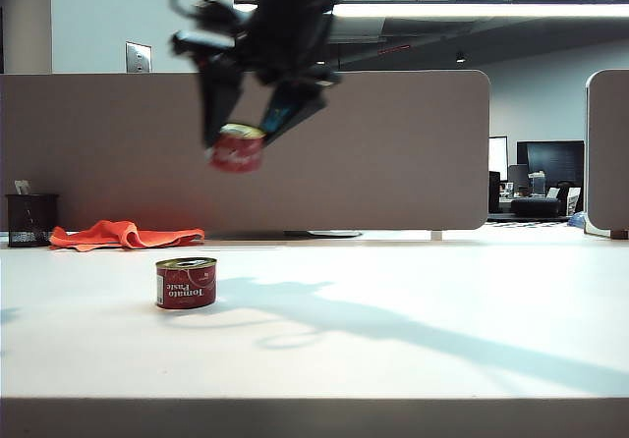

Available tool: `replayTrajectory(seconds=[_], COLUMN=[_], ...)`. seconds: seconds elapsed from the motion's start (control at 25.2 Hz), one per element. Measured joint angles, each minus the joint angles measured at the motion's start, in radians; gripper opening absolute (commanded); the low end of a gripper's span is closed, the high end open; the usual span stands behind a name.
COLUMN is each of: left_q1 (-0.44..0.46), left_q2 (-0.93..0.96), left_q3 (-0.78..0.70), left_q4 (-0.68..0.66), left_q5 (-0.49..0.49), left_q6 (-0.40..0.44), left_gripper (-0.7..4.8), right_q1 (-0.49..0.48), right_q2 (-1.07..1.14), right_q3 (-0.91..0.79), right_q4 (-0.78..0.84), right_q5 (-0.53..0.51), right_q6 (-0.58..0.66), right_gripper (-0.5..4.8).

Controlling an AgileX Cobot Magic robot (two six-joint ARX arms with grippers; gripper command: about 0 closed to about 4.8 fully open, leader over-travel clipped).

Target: Stack a can of tomatoes on the right onto the can of tomatoes on the left.

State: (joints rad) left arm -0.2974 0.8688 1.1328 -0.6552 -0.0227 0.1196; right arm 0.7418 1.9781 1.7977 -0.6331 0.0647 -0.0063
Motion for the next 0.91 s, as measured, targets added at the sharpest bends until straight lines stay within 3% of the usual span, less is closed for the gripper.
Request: replayTrajectory(seconds=[0.36,0.91], left_q1=[0.000,0.000], left_q2=[0.000,0.000], left_q3=[0.000,0.000], left_q4=[-0.016,-0.021], left_q5=[0.000,0.000], left_q6=[0.000,0.000], left_gripper=[-0.05,-0.05], right_q1=[0.084,0.083], right_q2=[0.109,0.166], right_q3=[0.045,0.045], right_q4=[-0.018,-0.005], right_q5=[0.038,0.010], right_q6=[-0.082,-0.092], right_gripper=[2.91,2.91])
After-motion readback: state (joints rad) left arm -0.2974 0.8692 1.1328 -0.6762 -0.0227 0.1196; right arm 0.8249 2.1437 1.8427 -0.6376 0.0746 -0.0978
